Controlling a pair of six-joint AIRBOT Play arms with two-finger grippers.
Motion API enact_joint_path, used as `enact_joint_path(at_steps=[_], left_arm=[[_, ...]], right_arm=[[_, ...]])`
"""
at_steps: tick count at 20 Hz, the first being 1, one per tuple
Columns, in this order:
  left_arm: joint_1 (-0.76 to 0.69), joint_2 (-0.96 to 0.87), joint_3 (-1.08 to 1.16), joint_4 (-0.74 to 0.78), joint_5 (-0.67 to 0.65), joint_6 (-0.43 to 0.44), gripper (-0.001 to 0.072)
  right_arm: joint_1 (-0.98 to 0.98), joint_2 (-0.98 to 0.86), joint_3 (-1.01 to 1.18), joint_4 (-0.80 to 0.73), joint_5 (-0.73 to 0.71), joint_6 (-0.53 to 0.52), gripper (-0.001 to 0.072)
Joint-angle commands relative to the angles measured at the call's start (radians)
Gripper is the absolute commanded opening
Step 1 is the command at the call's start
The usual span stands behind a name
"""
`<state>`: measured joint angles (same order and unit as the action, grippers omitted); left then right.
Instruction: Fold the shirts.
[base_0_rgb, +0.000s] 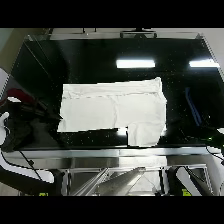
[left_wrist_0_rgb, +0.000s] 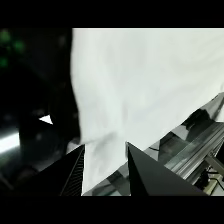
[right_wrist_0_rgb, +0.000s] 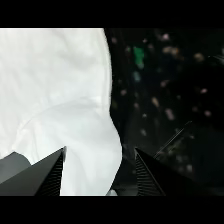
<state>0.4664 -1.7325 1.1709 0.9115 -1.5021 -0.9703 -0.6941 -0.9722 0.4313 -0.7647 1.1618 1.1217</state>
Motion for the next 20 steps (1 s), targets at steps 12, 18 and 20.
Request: enact_joint_path(at_steps=[12, 18, 20], left_arm=[[0.018, 0.075, -0.159, 0.063, 0.148, 0.021, 0.0293], [-0.060, 0.075, -0.178, 0.053, 0.165, 0.028, 0.0293], [-0.095, 0.075, -0.178, 0.054, 0.152, 0.034, 0.0293]], right_arm=[[0.000, 0.000, 0.000, 0.001, -0.002, 0.000, 0.0502], [0.000, 0.000, 0.000, 0.006, 0.008, 0.000, 0.0502], [0.000, 0.000, 0.000, 0.008, 0.008, 0.000, 0.0502]])
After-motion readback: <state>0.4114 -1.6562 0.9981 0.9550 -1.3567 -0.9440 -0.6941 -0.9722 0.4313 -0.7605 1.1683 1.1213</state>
